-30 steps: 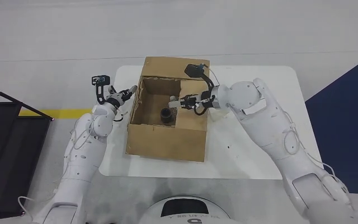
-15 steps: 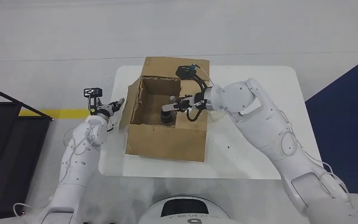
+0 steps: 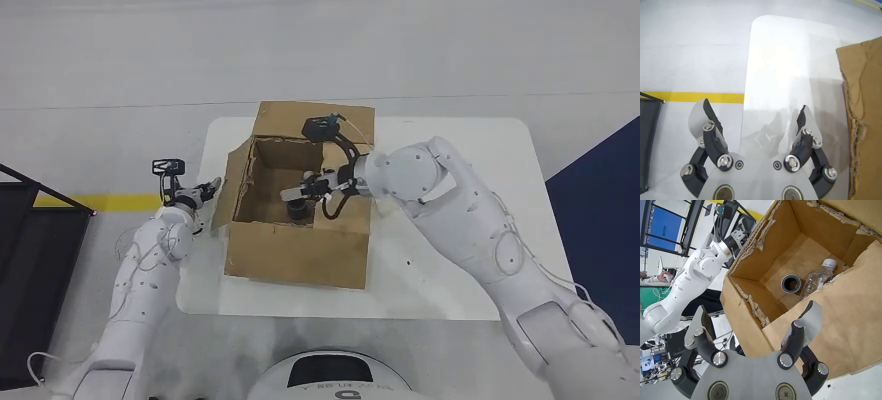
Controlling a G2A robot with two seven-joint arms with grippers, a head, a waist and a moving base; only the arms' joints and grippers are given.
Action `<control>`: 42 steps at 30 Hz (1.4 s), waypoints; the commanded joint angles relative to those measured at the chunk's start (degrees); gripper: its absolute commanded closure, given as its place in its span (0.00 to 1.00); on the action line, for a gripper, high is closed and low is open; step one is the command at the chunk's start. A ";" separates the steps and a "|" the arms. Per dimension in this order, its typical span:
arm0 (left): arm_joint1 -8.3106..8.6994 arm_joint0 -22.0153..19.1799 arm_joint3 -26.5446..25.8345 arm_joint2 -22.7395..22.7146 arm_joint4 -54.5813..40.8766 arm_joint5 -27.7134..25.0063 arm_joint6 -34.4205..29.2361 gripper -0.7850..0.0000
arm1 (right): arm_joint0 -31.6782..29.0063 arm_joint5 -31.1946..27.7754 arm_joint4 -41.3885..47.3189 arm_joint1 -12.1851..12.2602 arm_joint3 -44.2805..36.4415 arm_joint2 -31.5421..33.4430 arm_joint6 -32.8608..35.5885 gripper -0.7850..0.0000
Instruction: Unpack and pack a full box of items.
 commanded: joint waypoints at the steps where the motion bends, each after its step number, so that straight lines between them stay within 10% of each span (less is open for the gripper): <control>1: 0.10 1.84 -1.77 -0.39 1.63 1.05 5.88 0.00 | -0.02 0.10 -0.12 -0.03 -0.21 -0.11 0.01 0.00; 22: 2.68 17.32 -12.88 -10.89 -12.63 -29.82 12.08 0.00 | -3.58 0.16 -0.58 0.96 -5.09 3.09 -0.62 0.00; 42: 4.07 27.75 -17.23 -11.66 -6.98 -42.00 13.87 0.00 | -7.62 -0.98 -1.59 2.00 -8.64 5.50 -1.63 0.00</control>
